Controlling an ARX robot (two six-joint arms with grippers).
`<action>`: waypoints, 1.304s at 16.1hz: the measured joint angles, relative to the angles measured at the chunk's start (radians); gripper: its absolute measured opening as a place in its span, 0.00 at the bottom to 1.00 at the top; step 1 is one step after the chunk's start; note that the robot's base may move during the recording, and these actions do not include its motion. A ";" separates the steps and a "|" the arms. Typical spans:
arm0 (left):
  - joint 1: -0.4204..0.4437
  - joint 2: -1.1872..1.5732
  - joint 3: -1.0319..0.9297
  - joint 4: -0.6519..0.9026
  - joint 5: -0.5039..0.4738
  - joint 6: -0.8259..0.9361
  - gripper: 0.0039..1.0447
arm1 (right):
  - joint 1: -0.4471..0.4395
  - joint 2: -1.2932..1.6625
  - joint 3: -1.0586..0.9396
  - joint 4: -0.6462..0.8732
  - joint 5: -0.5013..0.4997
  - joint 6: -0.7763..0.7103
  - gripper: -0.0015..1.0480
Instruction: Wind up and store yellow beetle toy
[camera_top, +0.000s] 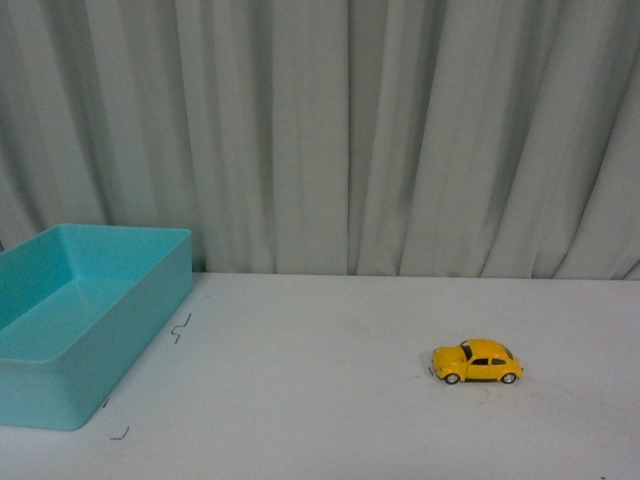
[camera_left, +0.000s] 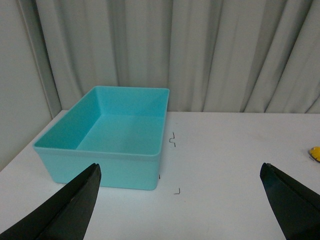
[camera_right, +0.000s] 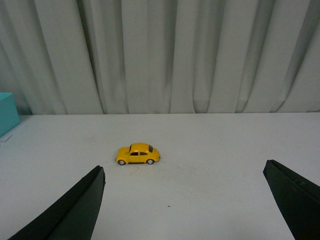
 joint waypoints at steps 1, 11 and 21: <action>0.000 0.000 0.000 0.000 0.000 0.000 0.94 | 0.000 0.000 0.000 0.000 0.000 0.000 0.94; 0.000 0.000 0.000 0.004 0.000 0.000 0.94 | 0.000 0.000 0.000 0.005 0.000 0.000 0.94; 0.000 0.000 0.000 -0.001 0.000 0.000 0.94 | -0.004 0.006 0.006 -0.035 -0.005 0.018 0.94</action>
